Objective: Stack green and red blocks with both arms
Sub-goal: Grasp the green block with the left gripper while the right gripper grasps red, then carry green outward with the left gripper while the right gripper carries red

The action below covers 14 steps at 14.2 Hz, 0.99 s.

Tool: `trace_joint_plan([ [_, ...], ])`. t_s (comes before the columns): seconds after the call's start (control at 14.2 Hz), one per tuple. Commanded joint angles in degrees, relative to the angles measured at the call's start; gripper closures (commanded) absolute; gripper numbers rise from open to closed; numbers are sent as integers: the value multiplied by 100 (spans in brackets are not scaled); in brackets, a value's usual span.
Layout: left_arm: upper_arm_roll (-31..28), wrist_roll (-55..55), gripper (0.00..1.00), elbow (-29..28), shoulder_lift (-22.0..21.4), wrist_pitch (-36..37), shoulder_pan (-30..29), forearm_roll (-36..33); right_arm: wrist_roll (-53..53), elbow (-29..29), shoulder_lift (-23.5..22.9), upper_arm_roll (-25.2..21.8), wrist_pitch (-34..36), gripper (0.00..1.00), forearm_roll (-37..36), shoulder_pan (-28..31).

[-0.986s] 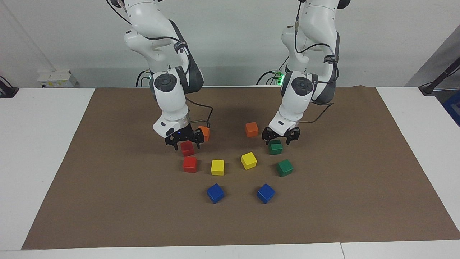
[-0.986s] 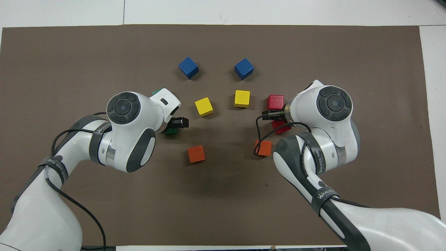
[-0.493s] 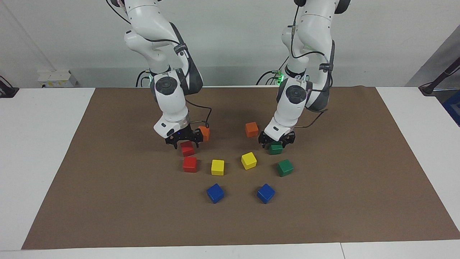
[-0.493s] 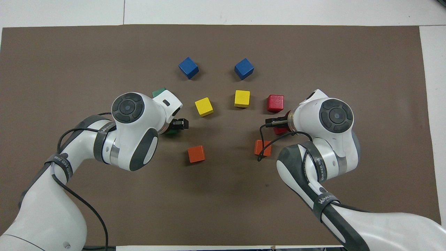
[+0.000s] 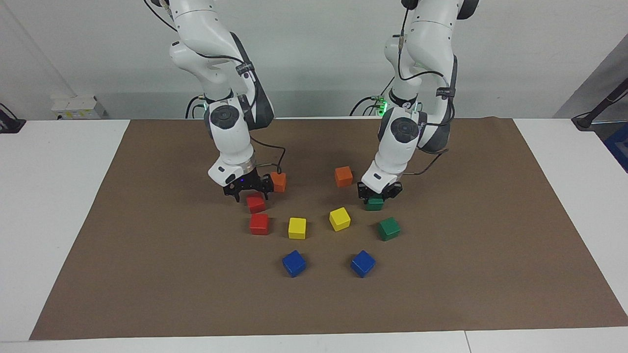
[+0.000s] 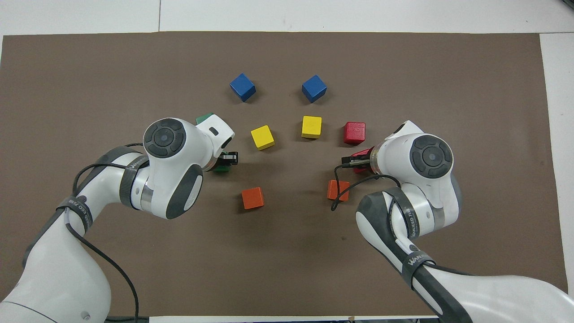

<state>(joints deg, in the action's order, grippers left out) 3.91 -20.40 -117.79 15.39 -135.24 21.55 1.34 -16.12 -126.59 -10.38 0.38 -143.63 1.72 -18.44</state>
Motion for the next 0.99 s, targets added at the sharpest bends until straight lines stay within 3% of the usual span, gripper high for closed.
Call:
trace_joint_plan([
  [0.0, -75, 44, 100, 238, -245, 444, -281, -99, 30, -252, 142, 15, -165, 1, -5, -1],
  [0.07, -66, 140, 100, 300, -421, 725, -483, -99, 12, -269, 107, 15, -191, 11, -14, -19],
  [0.14, -66, 298, 100, 300, -596, 910, -685, -99, 29, -269, 80, 15, -270, 36, -5, -97],
  [0.21, -66, 474, 100, 292, -729, 1034, -914, -99, 47, -243, 80, 15, -227, 86, -14, -116],
  [0.28, -66, 710, 100, 274, -808, 1148, -1229, -99, 64, -173, 72, -2, -157, 100, -14, -116],
  [0.35, -75, 1008, 100, 257, -853, 1193, -1528, -99, 134, -7, 71, -11, 18, 100, -31, -11],
  [0.63, -75, 2775, 100, -15, -941, 1115, -2890, -99, 1186, 1547, 45, -29, 2011, 100, -216, 744],
  [0.77, -75, 3207, 100, -51, -915, 1035, -3270, -99, 1959, 1857, -25, -29, 2243, 100, -216, 1296],
  [0.92, -75, 3401, 100, -112, -862, 878, -3543, -99, 2663, 1805, -34, -20, 2068, 100, -199, 1868],
])
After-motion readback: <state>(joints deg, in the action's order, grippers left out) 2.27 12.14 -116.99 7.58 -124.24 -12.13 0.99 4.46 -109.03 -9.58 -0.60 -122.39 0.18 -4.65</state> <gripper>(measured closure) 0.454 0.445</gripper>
